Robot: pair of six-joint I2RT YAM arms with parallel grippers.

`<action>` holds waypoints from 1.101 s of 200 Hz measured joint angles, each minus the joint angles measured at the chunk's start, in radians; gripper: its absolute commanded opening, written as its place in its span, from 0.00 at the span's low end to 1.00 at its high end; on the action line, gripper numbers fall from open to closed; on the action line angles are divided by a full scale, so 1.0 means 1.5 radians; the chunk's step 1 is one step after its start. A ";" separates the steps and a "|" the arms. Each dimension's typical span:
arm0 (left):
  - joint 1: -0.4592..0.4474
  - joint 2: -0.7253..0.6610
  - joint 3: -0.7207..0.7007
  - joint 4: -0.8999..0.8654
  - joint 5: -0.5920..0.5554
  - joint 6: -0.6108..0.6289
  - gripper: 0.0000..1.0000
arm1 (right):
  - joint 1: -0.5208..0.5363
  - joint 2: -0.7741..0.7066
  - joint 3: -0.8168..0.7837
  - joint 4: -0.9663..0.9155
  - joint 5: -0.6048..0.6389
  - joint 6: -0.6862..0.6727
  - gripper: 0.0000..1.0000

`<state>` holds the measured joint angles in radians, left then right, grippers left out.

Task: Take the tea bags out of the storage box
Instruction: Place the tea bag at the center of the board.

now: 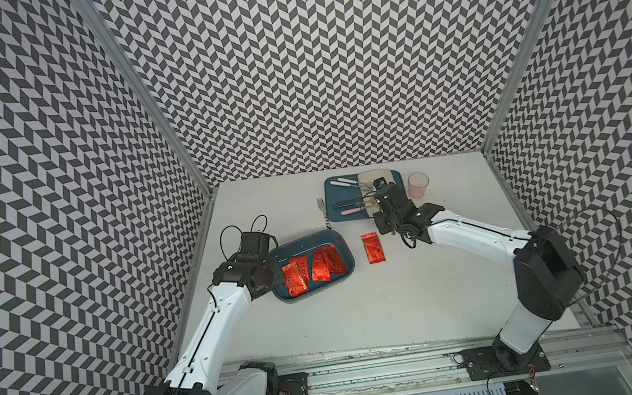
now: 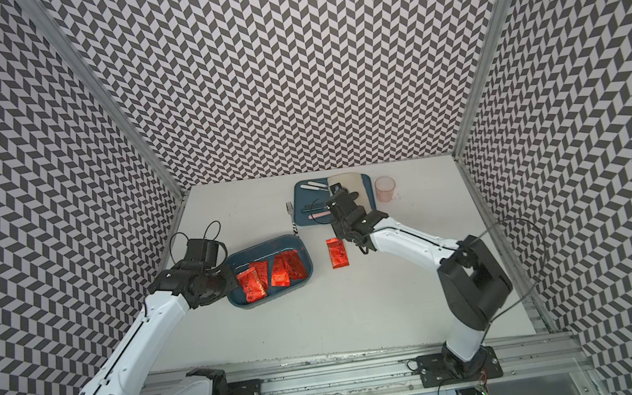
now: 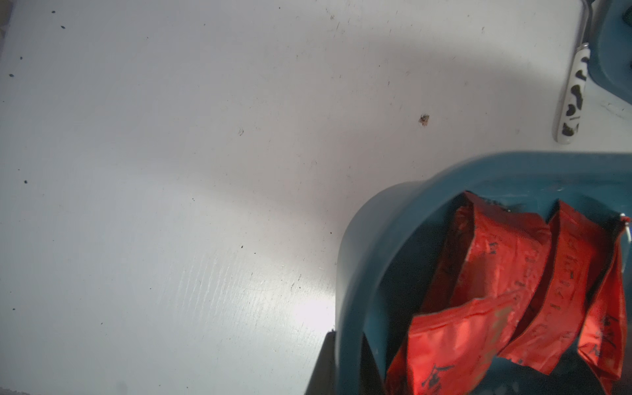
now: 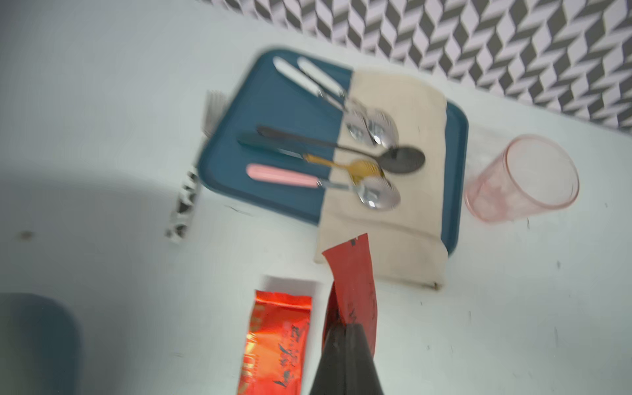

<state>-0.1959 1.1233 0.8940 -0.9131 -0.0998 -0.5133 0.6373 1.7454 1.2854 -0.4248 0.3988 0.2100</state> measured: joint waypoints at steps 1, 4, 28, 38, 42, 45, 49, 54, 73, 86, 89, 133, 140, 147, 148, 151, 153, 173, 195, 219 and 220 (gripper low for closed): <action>0.000 0.000 0.000 0.000 0.000 0.000 0.00 | 0.000 0.003 0.001 -0.002 0.001 0.002 0.00; 0.000 0.000 0.000 0.000 0.000 0.000 0.00 | 0.000 0.015 0.006 -0.010 0.006 0.006 0.00; 0.000 -0.001 0.000 0.000 0.000 0.000 0.00 | 0.000 0.087 0.022 -0.053 0.032 0.037 0.00; 0.000 -0.001 0.000 0.000 0.000 0.000 0.00 | 0.000 0.104 0.022 -0.070 0.037 0.048 0.00; 0.000 -0.001 0.000 0.000 0.000 0.000 0.00 | 0.000 0.109 0.022 -0.077 0.039 0.053 0.00; 0.000 -0.001 0.000 0.000 0.000 0.000 0.00 | 0.000 0.111 0.021 -0.081 0.041 0.056 0.00; 0.000 -0.001 0.000 0.000 0.000 0.000 0.00 | 0.000 0.112 0.020 -0.084 0.042 0.060 0.00; 0.000 -0.001 0.000 0.000 0.000 0.000 0.00 | 0.000 0.112 0.018 -0.087 0.045 0.064 0.00; 0.000 -0.001 0.000 0.000 0.000 0.000 0.00 | 0.000 0.112 0.014 -0.091 0.052 0.077 0.00; 0.000 -0.001 0.000 0.000 0.001 0.000 0.00 | 0.000 0.112 0.014 -0.094 0.051 0.084 0.00; 0.000 -0.001 0.000 0.000 0.001 0.000 0.00 | 0.000 0.112 0.014 -0.094 0.051 0.086 0.00; 0.000 -0.001 0.000 0.000 0.001 0.000 0.00 | 0.000 0.126 0.014 -0.096 0.046 0.101 0.00; 0.000 -0.001 0.000 0.000 0.001 0.000 0.00 | 0.000 0.130 0.014 -0.096 0.043 0.102 0.00; 0.000 -0.001 0.000 0.000 0.001 0.000 0.00 | 0.000 0.135 0.014 -0.097 0.041 0.104 0.00; 0.000 -0.001 0.000 0.000 0.001 0.000 0.00 | 0.000 0.136 0.014 -0.097 0.040 0.104 0.00; 0.000 -0.001 0.000 0.000 0.001 0.000 0.00 | 0.000 0.138 0.014 -0.098 0.039 0.105 0.00; 0.000 -0.001 0.000 0.000 0.001 0.000 0.00 | 0.001 0.139 0.014 -0.098 0.038 0.105 0.00; 0.000 -0.001 0.000 0.000 0.001 0.000 0.00 | 0.001 0.145 0.012 -0.098 0.026 0.108 0.00; 0.000 -0.001 0.000 0.000 0.001 0.000 0.00 | 0.001 0.145 0.007 -0.097 0.015 0.112 0.00; 0.000 -0.001 0.000 0.000 0.001 0.000 0.00 | 0.001 0.145 0.002 -0.096 0.008 0.117 0.06; 0.000 -0.001 0.000 0.000 0.001 0.000 0.00 | 0.001 0.145 0.002 -0.096 0.008 0.117 0.06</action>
<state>-0.1959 1.1217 0.8940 -0.9131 -0.0990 -0.5133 0.6384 1.9629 1.2881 -0.5690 0.4107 0.3859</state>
